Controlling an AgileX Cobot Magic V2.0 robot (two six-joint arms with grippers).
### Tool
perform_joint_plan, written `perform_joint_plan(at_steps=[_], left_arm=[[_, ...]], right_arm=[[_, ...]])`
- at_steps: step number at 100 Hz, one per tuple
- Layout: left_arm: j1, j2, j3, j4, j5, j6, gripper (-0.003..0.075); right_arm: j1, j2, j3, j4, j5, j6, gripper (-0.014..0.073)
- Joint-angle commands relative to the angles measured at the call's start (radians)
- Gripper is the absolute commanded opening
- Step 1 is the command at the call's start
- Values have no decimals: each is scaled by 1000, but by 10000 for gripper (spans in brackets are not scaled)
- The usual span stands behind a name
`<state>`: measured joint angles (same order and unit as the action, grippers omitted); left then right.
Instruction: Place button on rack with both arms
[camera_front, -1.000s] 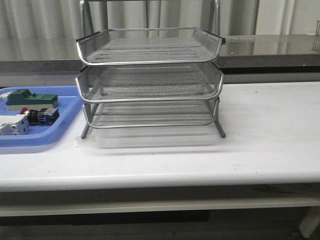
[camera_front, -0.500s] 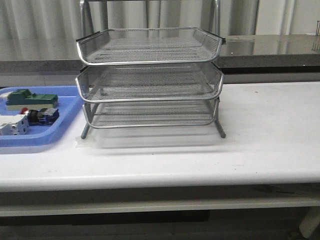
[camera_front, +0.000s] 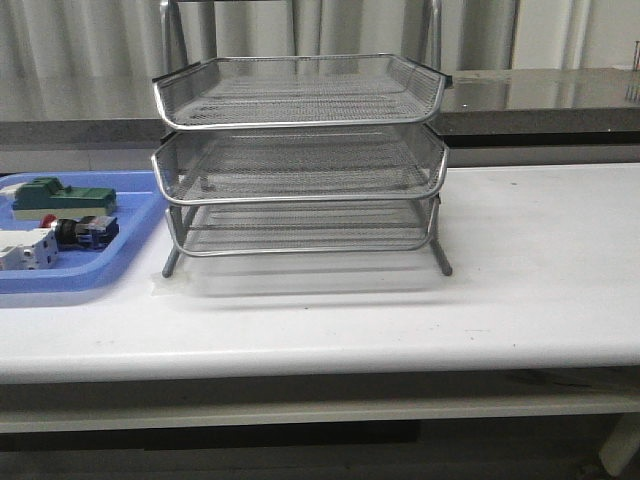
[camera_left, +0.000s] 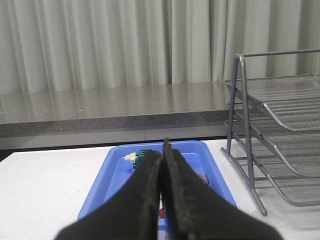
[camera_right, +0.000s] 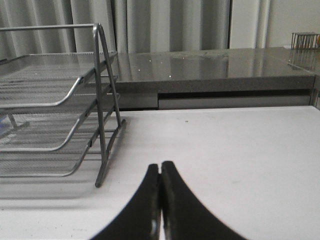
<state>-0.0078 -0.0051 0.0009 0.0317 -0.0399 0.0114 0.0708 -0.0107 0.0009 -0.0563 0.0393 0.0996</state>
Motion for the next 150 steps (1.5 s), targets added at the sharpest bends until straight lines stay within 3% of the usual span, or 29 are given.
perform_joint_plan(at_steps=[1,44,60,97,106,126,150], left_arm=[[0,-31,46,-6,-80,-11,4],[0,-31,46,-6,-80,-11,4],[0,-31,46,-6,-80,-11,4],[0,-31,46,-6,-80,-11,4],[0,-31,46,-6,-80,-11,4],[0,-31,46,-6,-80,-11,4],[0,-31,46,-6,-80,-11,4]], right_arm=[[-5,8,-96,4,-45,0,-57],[-5,446,-594,26,438,0,-57],[-5,619,-713,83,526,0,-57],[3,888,-728,335,519,-17,-34],[22,939,-728,407,503,-55,51],[103,1048,-728,575,399,-100,343],[185,1200,-729,711,242,-172,363]])
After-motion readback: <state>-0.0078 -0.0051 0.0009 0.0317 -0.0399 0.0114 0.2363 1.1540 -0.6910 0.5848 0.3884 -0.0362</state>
